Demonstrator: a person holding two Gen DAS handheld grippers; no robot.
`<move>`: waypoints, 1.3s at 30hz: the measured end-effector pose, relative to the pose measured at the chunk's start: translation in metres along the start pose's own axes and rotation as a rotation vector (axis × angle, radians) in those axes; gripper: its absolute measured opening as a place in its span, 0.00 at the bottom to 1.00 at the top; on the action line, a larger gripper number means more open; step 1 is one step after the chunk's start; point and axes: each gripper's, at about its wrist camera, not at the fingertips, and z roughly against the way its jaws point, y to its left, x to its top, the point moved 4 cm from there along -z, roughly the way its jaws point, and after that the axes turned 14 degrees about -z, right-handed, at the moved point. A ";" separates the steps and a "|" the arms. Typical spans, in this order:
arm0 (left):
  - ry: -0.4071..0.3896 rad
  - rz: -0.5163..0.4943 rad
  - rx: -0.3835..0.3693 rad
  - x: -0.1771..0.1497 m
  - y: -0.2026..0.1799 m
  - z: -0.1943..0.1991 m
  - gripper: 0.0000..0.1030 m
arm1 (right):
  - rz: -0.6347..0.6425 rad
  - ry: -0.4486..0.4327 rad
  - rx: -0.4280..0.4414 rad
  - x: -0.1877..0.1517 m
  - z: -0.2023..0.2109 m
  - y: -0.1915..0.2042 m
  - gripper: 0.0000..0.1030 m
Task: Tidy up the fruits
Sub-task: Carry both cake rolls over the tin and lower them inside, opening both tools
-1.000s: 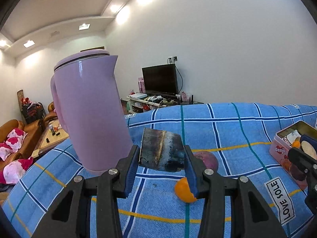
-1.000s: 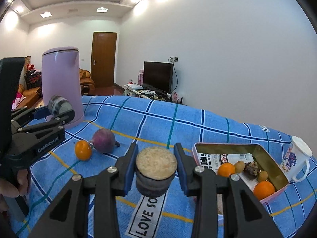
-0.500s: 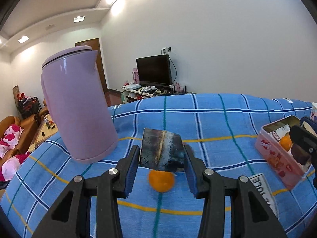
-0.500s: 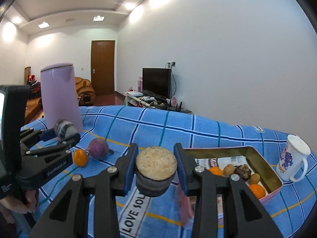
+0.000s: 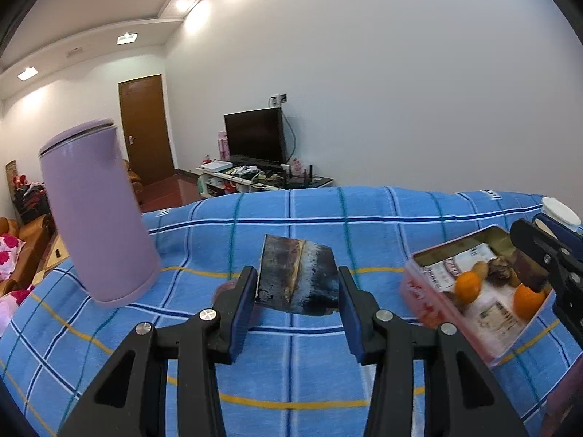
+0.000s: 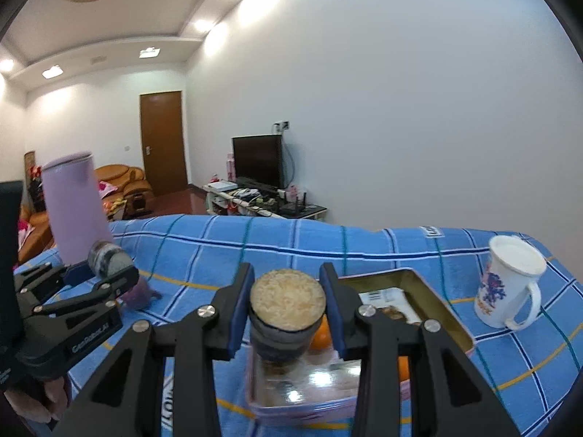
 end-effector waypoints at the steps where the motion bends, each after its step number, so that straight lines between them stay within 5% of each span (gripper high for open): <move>1: -0.003 -0.004 -0.004 0.002 -0.004 0.000 0.44 | -0.012 -0.003 -0.007 0.003 0.000 -0.006 0.39; 23: -0.020 -0.052 -0.127 0.036 -0.091 -0.012 0.44 | -0.147 -0.069 -0.177 0.045 0.006 -0.121 0.39; 31: 0.026 -0.103 -0.173 0.043 -0.148 -0.024 0.44 | -0.188 0.022 -0.189 0.039 -0.017 -0.144 0.39; 39: 0.096 -0.116 -0.181 0.031 -0.153 -0.040 0.44 | -0.129 0.131 -0.166 0.022 -0.042 -0.131 0.39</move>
